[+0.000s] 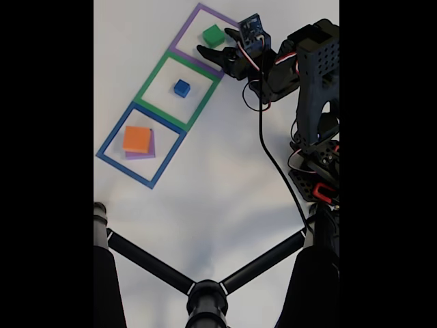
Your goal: Tower of hanoi
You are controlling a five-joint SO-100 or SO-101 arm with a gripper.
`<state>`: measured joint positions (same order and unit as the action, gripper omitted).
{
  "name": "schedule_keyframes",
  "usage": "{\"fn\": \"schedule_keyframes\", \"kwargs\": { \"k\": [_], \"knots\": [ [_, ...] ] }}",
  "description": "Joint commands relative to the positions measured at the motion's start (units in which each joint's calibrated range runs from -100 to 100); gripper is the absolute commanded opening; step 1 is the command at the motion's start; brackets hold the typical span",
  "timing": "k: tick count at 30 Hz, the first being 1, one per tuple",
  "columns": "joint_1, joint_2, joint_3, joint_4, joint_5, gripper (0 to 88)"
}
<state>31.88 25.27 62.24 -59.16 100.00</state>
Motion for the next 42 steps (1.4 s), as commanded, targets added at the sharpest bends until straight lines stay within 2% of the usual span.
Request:
{"fn": "schedule_keyframes", "kwargs": {
  "k": [1, 17, 24, 28, 32, 37, 42],
  "knots": [
    [-0.6, -0.4, -2.3, -1.3, 0.0, 24.5],
    [-1.1, 0.1, -4.0, 0.5, 0.0, 6.6],
    [-1.9, -7.9, -2.1, 7.8, 0.0, 6.2],
    [-2.6, -21.5, -0.7, 22.9, 0.0, 5.8],
    [-3.2, -38.6, -1.7, 44.7, 0.0, 5.2],
    [-5.0, -57.6, -10.1, 80.0, 0.0, 4.6],
    [-10.0, -65.3, -31.0, 116.3, 0.0, 4.1]
  ]
}}
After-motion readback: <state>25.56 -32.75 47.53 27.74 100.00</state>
